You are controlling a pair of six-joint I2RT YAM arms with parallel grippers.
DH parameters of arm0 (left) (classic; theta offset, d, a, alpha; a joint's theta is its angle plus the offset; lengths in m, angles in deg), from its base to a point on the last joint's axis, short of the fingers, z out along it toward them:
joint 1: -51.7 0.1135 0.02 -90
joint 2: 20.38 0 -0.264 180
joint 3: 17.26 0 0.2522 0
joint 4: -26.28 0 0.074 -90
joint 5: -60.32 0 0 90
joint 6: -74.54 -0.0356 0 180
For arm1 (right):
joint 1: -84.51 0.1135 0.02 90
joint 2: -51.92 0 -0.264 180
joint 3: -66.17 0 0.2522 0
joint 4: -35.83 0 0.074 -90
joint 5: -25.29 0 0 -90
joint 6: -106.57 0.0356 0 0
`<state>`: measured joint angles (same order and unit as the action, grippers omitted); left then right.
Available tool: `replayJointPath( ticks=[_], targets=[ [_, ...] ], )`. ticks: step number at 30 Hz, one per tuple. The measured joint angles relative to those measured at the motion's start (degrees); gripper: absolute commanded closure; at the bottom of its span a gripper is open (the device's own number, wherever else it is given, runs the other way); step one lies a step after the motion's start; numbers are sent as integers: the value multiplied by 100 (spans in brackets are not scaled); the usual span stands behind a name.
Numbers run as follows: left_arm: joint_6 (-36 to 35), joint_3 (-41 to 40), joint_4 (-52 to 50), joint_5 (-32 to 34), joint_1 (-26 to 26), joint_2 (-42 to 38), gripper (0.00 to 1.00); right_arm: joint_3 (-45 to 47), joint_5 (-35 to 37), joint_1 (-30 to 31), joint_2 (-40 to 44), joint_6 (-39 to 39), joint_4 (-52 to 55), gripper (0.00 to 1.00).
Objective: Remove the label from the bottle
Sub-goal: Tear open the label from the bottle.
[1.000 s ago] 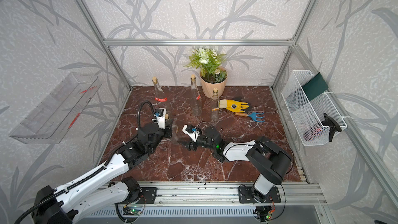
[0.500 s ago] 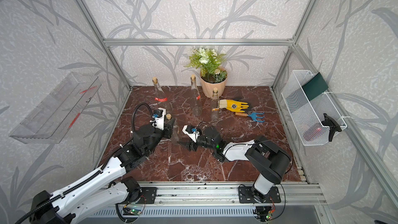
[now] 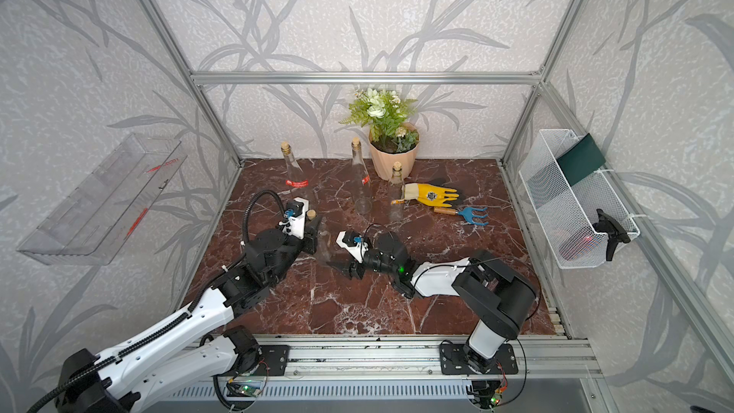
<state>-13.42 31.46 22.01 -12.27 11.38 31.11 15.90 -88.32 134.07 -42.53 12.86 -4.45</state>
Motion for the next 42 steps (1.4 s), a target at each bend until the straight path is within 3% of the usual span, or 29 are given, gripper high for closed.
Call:
replayJointPath(
  ticks=[5,9,21,42],
  targets=[
    [7,-70,72,-13,0,46,57,2,-2,-20,2,0,11,28],
    [13,-90,85,-37,0,146,58,0,-11,-24,28,-15,46,28],
    [52,-96,98,-81,0,195,100,4,-39,-83,173,-131,177,30],
    [184,-212,-42,-39,0,-68,100,-562,9,-136,-1005,-234,-387,31]
  ],
)
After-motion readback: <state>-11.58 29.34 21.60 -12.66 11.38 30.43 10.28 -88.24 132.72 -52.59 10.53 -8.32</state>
